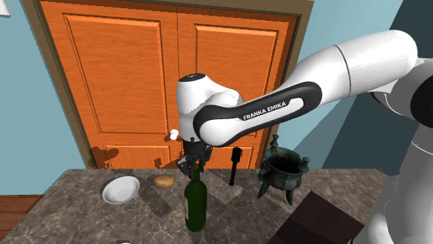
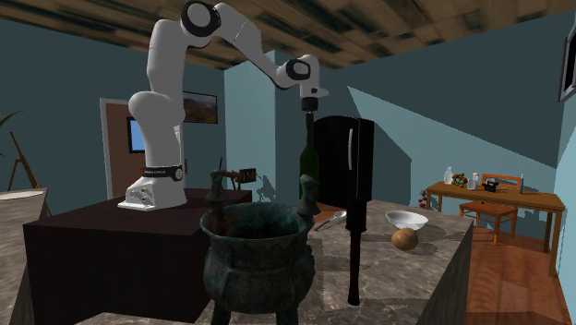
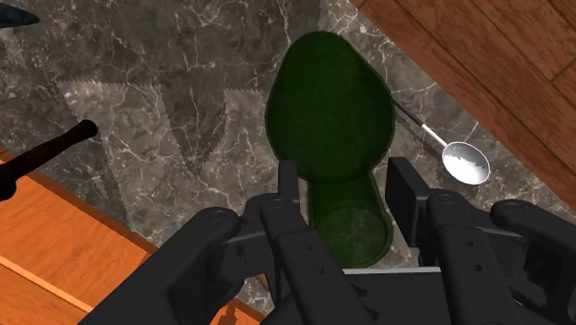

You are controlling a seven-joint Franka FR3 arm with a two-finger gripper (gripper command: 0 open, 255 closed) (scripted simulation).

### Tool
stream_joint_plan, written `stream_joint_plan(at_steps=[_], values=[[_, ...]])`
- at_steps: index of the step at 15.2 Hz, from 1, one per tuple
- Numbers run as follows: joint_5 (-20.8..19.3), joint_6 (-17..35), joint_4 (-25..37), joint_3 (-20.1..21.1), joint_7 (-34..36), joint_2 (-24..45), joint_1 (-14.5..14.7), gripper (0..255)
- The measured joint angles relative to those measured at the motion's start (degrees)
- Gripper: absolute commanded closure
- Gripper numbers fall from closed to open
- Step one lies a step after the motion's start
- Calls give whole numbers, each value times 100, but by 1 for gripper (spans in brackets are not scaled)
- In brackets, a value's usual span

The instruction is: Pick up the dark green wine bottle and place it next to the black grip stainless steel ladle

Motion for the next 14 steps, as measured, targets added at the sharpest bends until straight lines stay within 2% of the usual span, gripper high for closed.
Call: stream_joint_plan(at_steps=[14], values=[[-250,933,-489,-60,208,483,48,255]])
